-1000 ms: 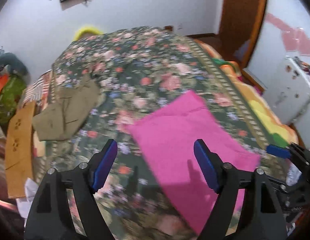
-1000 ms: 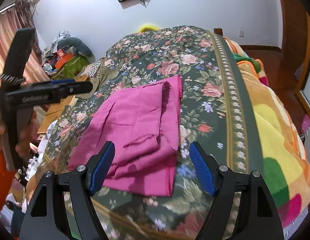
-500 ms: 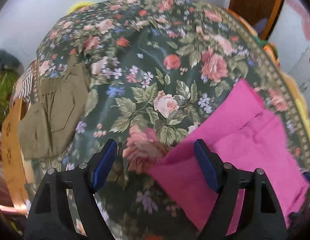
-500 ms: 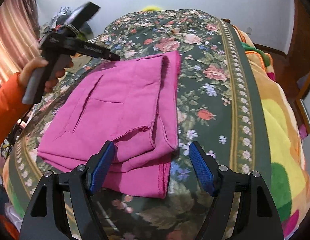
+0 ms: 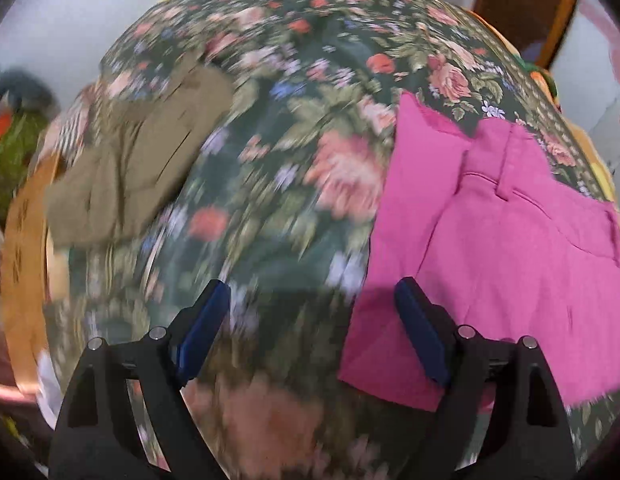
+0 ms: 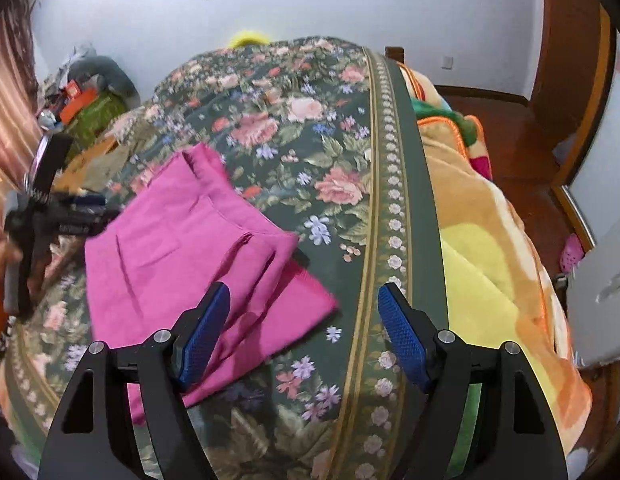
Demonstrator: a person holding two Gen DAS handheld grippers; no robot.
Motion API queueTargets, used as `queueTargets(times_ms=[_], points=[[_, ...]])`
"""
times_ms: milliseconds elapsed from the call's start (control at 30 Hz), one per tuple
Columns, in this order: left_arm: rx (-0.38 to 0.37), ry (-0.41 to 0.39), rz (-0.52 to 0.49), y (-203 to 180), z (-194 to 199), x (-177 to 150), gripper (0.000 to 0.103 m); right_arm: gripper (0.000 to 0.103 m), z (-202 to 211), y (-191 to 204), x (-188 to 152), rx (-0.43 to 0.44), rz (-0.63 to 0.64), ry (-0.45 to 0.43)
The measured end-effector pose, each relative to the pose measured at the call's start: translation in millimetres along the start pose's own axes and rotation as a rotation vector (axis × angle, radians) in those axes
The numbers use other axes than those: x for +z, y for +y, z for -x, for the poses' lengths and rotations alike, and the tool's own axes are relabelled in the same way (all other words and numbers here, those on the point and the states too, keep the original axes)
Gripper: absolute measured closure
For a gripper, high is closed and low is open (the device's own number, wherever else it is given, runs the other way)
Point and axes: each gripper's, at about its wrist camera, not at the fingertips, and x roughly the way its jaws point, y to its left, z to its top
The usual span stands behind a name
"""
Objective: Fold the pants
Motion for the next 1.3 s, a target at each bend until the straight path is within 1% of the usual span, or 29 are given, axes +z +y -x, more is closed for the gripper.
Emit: queueTargets(times_ms=[67, 100, 167, 267, 300, 333, 367, 400, 433, 500, 600, 667, 733, 867, 900, 967, 1033, 1067, 1167, 1233, 1300], points=[[-0.004, -0.002, 0.023, 3, 9, -14, 0.016, 0.030, 4, 3, -2, 0.021, 0.000, -0.003], [0.012, -0.017, 0.027, 3, 19, -26, 0.016, 0.030, 7, 7, -4, 0.028, 0.006, -0.003], [0.030, -0.033, 0.031, 3, 31, -38, 0.016, 0.030, 8, 14, -9, 0.043, 0.024, 0.003], [0.022, -0.047, 0.068, 5, 49, -61, 0.017, 0.030, 4, 25, -17, 0.080, 0.043, 0.027], [0.001, -0.038, 0.083, 7, 53, -69, 0.017, 0.035, 2, 28, -19, 0.093, 0.049, 0.035], [-0.015, -0.038, 0.097, 8, 53, -73, 0.017, 0.050, -1, 31, -23, 0.104, 0.057, 0.050], [-0.028, -0.040, 0.116, 10, 52, -76, 0.017, 0.057, -3, 33, -25, 0.109, 0.054, 0.062], [-0.044, -0.044, 0.140, 14, 54, -80, 0.017, 0.068, -8, 35, -28, 0.127, 0.049, 0.082], [-0.053, -0.043, 0.155, 15, 56, -82, 0.017, 0.071, -12, 37, -31, 0.142, 0.047, 0.098], [-0.054, -0.041, 0.175, 17, 60, -83, 0.017, 0.071, -14, 39, -35, 0.133, 0.054, 0.087], [-0.025, -0.050, 0.163, 16, 67, -79, 0.018, 0.073, -14, 39, -36, 0.093, 0.088, 0.089], [0.006, -0.076, 0.135, 13, 75, -73, 0.018, 0.073, -17, 38, -35, 0.055, 0.129, 0.094], [0.021, -0.107, 0.115, 9, 83, -67, 0.018, 0.073, -20, 32, -34, 0.064, 0.140, 0.103], [0.006, -0.152, 0.088, 2, 93, -51, 0.018, 0.074, -31, 22, -25, 0.034, 0.162, 0.112], [0.003, -0.158, 0.083, 1, 94, -48, 0.018, 0.073, -33, 20, -21, 0.019, 0.169, 0.112], [-0.006, -0.162, 0.069, -4, 92, -36, 0.018, 0.074, -42, 13, -11, -0.045, 0.194, 0.115], [-0.003, -0.159, 0.055, -10, 87, -27, 0.018, 0.073, -49, 2, -3, -0.069, 0.171, 0.128], [-0.003, -0.162, 0.049, -13, 86, -23, 0.018, 0.073, -50, -4, 1, -0.063, 0.151, 0.132], [-0.035, -0.172, 0.005, -26, 81, -5, 0.018, 0.073, -45, -19, 13, -0.030, 0.066, 0.131], [-0.054, -0.185, -0.032, -35, 77, 7, 0.018, 0.071, -35, -20, 20, -0.023, 0.043, 0.087], [-0.079, -0.192, -0.063, -43, 70, 20, 0.018, 0.071, -29, -16, 27, 0.008, 0.039, 0.053]])
